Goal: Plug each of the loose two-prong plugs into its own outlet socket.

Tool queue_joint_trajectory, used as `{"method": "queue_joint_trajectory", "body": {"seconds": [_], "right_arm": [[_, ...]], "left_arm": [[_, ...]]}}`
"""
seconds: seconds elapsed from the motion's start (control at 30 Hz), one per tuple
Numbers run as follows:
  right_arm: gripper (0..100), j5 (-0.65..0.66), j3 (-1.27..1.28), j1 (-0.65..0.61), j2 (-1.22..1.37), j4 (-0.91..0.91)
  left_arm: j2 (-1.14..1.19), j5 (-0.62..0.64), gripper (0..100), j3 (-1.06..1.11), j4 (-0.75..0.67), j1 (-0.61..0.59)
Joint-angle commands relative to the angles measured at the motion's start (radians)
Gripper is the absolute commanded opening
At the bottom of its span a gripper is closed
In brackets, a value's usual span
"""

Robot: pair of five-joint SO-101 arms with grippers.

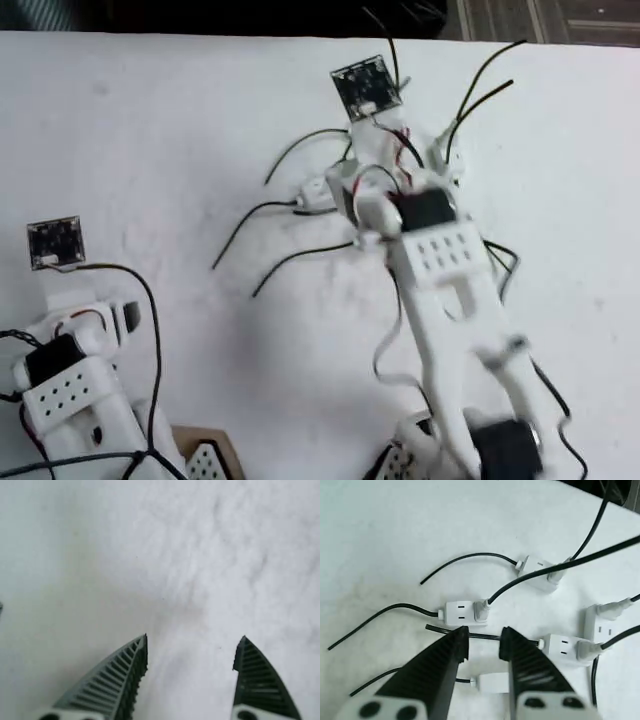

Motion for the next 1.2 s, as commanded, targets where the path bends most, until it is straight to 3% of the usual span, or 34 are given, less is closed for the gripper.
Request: {"method": "queue_joint_trajectory", "body": {"seconds": [0.0,0.17,0.5,0.67,0.9,1.17], "right_arm": [[1.4,0.0,-0.034,-0.015,-0.209,0.148],[1.8,0.0,0.043,0.024,-0.357,0.28],[1.8,0.003,0.41,0.216,-0.716,0.326],[1.8,0.002,0.597,0.234,-0.895,0.326],[1.8,-0.002,0.855,0.246,-1.122,0.321],[1.8,0.006,1.068,0.292,-1.377,0.321]], "left_arm": [[-0.013,0.011,24,0.003,-0.051,0.021],[-0.013,0.006,2,-0.031,-0.051,0.056],[-0.013,0.012,2,-0.091,-0.049,0.173],[-0.013,0.117,2,-0.13,-0.031,0.265],[-0.03,0.161,2,-0.19,0.061,0.404],[-0.397,0.189,2,-0.011,0.064,0.49]]}}
